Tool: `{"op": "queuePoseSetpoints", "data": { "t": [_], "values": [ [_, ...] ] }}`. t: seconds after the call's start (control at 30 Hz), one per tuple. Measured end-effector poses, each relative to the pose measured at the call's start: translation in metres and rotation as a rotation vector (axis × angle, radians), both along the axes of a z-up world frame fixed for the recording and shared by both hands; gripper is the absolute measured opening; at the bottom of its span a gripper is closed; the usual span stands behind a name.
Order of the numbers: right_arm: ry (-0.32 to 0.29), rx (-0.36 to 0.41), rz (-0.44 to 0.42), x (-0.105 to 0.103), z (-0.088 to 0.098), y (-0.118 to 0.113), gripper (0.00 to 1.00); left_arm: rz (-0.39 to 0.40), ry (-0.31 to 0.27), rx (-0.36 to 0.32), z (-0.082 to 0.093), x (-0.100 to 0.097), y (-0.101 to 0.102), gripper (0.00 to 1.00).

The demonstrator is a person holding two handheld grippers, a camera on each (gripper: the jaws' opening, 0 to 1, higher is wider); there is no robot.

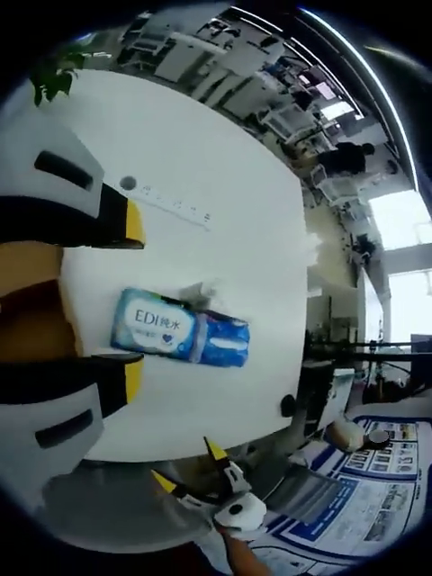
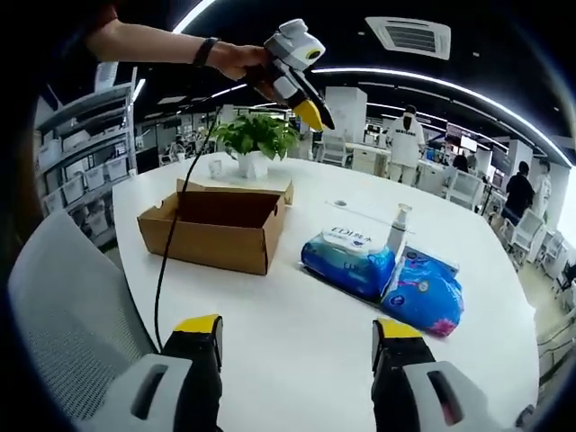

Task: Operate the shoe box by opening the lid, removing the specified soft item, and placing it in the target area until the item is outside and the box remains undamaged.

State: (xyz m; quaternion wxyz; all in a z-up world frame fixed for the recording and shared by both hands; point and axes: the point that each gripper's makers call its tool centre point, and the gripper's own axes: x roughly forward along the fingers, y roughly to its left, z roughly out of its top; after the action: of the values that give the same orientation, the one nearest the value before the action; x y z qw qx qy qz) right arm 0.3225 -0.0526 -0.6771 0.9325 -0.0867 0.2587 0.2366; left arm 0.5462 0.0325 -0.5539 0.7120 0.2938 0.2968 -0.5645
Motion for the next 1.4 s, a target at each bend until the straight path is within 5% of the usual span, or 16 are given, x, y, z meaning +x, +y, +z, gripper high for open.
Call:
{"op": "queuePoseSetpoints", "data": {
  "t": [0.7, 1.4],
  "values": [
    [-0.016, -0.007, 0.097, 0.018, 0.018, 0.030, 0.66, 0.251, -0.017, -0.172, 0.026, -0.039, 0.115, 0.47],
    [-0.013, -0.019, 0.201, 0.048, 0.025, 0.073, 0.67, 0.534, -0.009, -0.291, 0.007, -0.084, 0.220, 0.47]
  ]
}}
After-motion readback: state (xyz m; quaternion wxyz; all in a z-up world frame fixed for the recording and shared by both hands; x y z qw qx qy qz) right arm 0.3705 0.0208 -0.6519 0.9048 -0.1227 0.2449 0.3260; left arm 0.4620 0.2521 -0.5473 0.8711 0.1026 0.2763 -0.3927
